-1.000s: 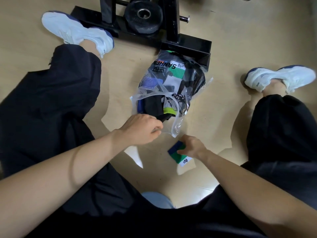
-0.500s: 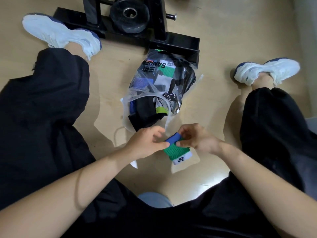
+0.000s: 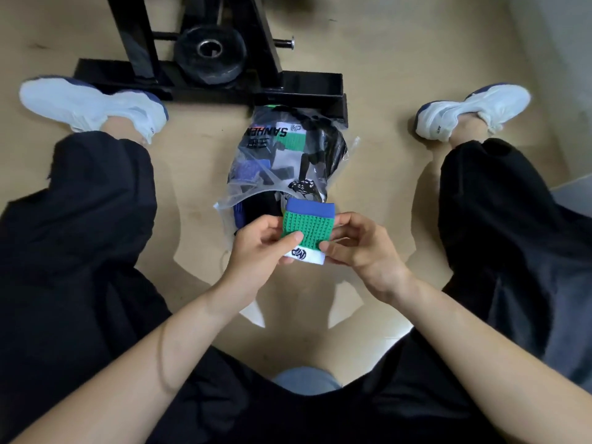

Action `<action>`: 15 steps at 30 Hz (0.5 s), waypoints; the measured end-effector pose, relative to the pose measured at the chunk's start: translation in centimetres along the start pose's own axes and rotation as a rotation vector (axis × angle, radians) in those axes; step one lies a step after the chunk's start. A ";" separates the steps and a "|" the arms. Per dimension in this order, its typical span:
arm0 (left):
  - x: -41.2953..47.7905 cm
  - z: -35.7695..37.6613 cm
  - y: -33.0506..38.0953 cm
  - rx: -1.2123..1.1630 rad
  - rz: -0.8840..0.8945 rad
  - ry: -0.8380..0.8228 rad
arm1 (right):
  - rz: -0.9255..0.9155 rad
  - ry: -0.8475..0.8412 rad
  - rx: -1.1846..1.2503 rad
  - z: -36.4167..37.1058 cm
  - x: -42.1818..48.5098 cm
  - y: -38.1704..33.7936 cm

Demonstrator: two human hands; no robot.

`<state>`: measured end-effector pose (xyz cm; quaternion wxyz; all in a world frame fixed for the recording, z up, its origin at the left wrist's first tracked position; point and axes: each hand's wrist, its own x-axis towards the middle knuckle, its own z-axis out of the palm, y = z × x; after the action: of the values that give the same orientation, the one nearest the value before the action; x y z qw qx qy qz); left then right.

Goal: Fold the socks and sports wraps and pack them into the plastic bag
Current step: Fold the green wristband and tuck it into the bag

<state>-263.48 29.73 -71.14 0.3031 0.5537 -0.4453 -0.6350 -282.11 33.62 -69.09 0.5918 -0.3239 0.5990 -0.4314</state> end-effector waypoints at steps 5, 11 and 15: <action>0.4 0.4 -0.1 0.138 0.158 0.223 | -0.027 0.111 0.055 0.9 0.6 0.7; 0.2 1.0 -0.2 0.225 0.262 0.367 | -0.174 0.193 0.041 1.6 0.5 1.5; 0.3 1.1 -0.2 0.178 0.297 0.350 | -0.183 0.243 0.032 1.8 0.6 1.8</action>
<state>-264.60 29.85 -71.48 0.4157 0.6084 -0.5167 -0.4359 -280.17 33.62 -70.79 0.4782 -0.3131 0.6271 -0.5291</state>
